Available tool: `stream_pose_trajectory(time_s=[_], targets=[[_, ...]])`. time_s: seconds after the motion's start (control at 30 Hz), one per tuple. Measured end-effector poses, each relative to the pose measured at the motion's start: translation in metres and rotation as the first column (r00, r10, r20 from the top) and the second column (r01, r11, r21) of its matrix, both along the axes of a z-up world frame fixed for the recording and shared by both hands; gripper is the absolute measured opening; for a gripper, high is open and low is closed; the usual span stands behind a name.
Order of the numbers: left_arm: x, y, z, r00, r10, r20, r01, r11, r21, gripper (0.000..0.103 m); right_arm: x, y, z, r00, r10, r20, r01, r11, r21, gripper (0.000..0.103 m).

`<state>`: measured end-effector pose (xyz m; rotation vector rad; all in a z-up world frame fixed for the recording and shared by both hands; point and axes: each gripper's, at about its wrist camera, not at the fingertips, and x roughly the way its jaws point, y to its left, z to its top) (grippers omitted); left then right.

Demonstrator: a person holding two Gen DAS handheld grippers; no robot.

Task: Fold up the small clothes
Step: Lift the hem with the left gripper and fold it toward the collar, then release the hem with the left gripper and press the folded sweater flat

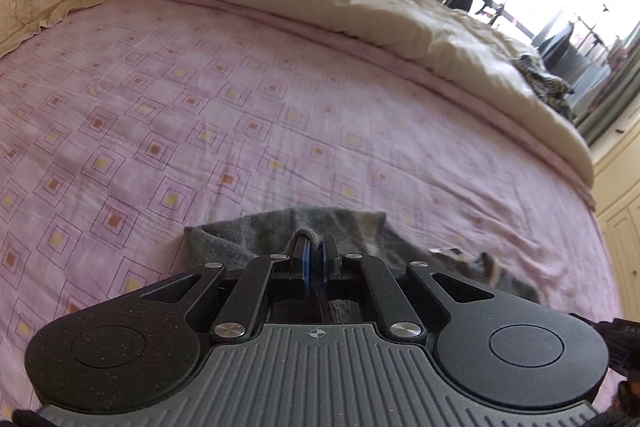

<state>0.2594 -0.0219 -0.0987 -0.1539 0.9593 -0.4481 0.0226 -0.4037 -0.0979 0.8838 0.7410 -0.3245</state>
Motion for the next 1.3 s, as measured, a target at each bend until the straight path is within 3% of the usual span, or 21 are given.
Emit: stream_pose_trajectory(time_s=[0.07,0.1,0.13,0.17,0.2,0.33,0.47,0.63,0.83,1.07,1.23,1.3], targets=[[0.009,-0.002,-0.005,0.999,0.038,-0.014,-0.038,0.999,0.014,0.009,0.005,-0.006,-0.005,1.0,-0.013,-0.022,0.013,1.0,-0.02,0.023],[0.013,-0.001,-0.006,0.998,0.057,-0.015,-0.056,0.998,0.014,0.015,0.006,-0.009,-0.006,0.999,-0.02,-0.027,0.019,0.999,-0.029,0.028],[0.016,-0.001,-0.006,0.997,0.072,-0.011,-0.072,0.997,0.017,0.028,0.007,-0.01,-0.005,0.999,-0.03,-0.033,0.028,0.998,-0.048,0.035],[0.018,-0.001,-0.004,0.997,0.082,-0.002,-0.082,0.996,0.02,0.03,0.006,-0.011,-0.004,0.999,-0.034,-0.033,0.032,0.997,-0.069,0.05],[0.018,-0.002,-0.001,0.997,0.079,0.01,-0.079,0.997,0.024,0.03,0.006,-0.01,-0.001,0.999,-0.03,-0.029,0.027,0.995,-0.091,0.055],[0.001,-0.014,0.008,0.997,-0.039,0.07,0.035,0.997,0.069,0.034,0.007,0.01,0.013,0.997,0.074,-0.034,-0.079,0.973,-0.217,0.055],[-0.036,-0.032,0.003,0.971,-0.213,0.113,0.196,0.97,0.147,0.038,0.008,0.048,0.014,0.974,0.213,-0.074,-0.226,0.921,-0.316,0.055],[-0.075,-0.046,-0.028,0.934,-0.356,0.04,0.34,0.915,0.216,0.038,0.01,0.09,-0.004,0.923,0.35,-0.16,-0.384,0.854,-0.351,0.054],[-0.069,-0.054,-0.056,0.917,-0.399,-0.004,0.385,0.883,0.267,0.038,0.027,0.101,-0.028,0.881,0.403,-0.248,-0.471,0.801,-0.371,0.054],[-0.001,-0.08,-0.055,0.922,-0.385,0.038,0.355,0.882,0.308,0.042,0.077,0.063,-0.031,0.883,0.355,-0.306,-0.462,0.769,-0.441,0.054],[0.042,-0.086,-0.036,0.961,-0.262,0.086,0.229,0.932,0.282,0.042,0.095,0.026,-0.013,0.933,0.239,-0.27,-0.342,0.824,-0.451,0.056],[0.05,-0.086,-0.027,0.972,-0.216,0.097,0.182,0.944,0.276,0.042,0.092,0.017,-0.005,0.951,0.205,-0.231,-0.29,0.85,-0.439,0.061]])
